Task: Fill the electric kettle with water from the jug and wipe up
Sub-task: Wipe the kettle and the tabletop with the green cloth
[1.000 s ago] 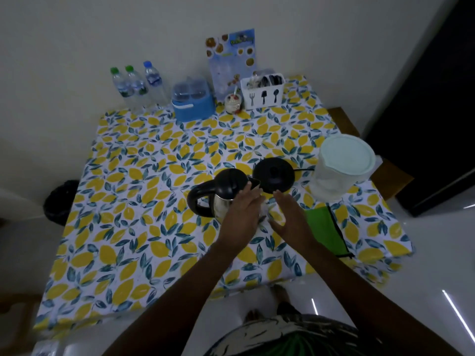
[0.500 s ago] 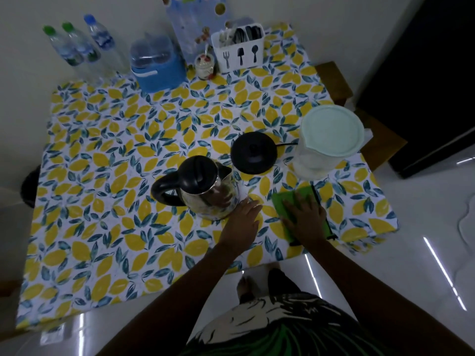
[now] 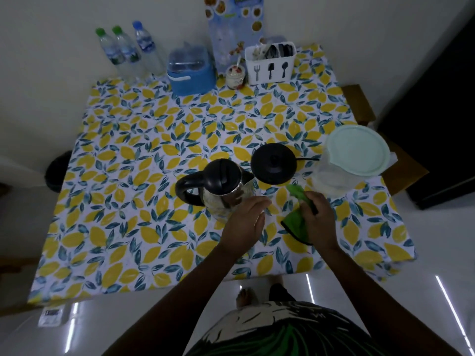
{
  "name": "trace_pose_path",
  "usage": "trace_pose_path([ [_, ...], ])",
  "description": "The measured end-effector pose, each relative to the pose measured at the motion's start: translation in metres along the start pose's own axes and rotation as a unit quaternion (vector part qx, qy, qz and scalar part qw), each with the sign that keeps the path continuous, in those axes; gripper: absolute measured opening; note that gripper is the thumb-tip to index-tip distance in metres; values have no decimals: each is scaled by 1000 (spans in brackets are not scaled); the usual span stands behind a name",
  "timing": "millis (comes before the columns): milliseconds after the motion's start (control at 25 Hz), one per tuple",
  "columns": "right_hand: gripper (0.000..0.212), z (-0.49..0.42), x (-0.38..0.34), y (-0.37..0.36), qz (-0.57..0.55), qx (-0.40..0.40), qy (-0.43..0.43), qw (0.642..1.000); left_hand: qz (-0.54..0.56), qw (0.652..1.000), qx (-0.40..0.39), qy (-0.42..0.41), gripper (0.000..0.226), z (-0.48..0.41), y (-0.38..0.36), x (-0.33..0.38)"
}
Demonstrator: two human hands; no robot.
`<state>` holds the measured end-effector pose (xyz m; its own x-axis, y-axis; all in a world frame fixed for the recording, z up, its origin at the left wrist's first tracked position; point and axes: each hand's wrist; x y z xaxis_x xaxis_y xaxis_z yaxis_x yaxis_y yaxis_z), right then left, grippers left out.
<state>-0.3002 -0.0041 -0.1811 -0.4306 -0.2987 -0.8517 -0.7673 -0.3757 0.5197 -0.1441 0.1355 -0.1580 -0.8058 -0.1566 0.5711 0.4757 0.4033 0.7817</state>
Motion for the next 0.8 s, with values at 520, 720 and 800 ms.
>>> trace_pose_path([
  [520, 38, -19, -172, -116, 207, -82, 256, 941, 24, 964, 46, 259, 46, 4, 120, -91],
  [720, 42, -34, -181, -136, 357, -102, 234, 899, 67, 960, 45, 267, 42, 2, 125, -99],
  [800, 49, -61, -198, -142, 362, -175, 144, 904, 75, 961, 43, 264, 39, 0, 130, -99],
])
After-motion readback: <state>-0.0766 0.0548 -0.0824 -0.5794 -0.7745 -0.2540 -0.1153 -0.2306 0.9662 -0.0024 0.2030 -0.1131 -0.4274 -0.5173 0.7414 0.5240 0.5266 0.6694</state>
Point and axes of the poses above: each hand's wrist, its own z-axis away from the middle knuckle, its own y-axis out of the back of the hand, x = y × z, and after that the axes turned 2 degrees about y, right-handed
